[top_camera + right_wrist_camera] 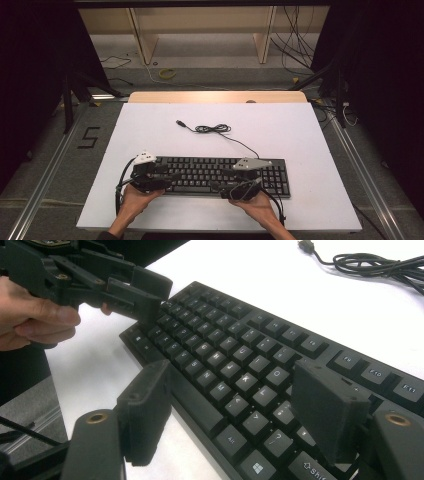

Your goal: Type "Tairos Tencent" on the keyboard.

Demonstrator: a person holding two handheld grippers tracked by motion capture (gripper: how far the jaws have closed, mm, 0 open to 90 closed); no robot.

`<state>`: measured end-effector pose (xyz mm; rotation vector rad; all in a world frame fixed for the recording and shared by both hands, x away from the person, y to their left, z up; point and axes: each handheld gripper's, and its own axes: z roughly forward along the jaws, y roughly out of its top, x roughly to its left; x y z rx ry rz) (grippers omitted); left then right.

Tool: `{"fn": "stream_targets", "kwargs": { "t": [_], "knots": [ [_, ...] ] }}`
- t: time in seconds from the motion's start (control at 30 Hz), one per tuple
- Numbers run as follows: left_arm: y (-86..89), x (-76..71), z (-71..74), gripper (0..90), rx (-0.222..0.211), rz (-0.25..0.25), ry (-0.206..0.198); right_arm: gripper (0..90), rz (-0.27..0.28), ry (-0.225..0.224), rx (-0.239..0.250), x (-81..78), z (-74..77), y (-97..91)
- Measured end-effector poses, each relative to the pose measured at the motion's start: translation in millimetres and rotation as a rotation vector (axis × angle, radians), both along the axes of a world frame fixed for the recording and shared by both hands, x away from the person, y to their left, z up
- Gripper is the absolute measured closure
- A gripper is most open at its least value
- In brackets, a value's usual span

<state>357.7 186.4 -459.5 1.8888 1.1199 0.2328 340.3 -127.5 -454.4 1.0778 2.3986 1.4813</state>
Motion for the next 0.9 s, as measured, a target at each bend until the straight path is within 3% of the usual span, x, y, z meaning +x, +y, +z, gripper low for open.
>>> {"fn": "stream_targets", "kwargs": {
  "t": [0.2, 0.37, 0.6, 0.9],
  "knots": [
    [3.9, 5.4, 3.5, 32.5, -0.010, 0.021, -0.007, 32.5, 0.006, 0.000, 0.000, -1.0, 0.1, 0.4],
    [3.3, 11.3, 6.3, 37.5, -0.013, 0.029, -0.012, 30.8, 0.006, -0.002, 0.001, -2.1, 0.8, 0.6],
    [0.2, 19.9, 4.5, 53.1, 0.002, 0.031, 0.003, 29.8, 0.010, -0.011, 0.001, -4.1, 1.3, 1.0],
    [-10.9, 27.9, -4.2, 78.0, 0.068, -0.006, 0.040, 28.2, 0.019, -0.014, -0.003, -6.1, 1.2, 2.0]
  ]
}}
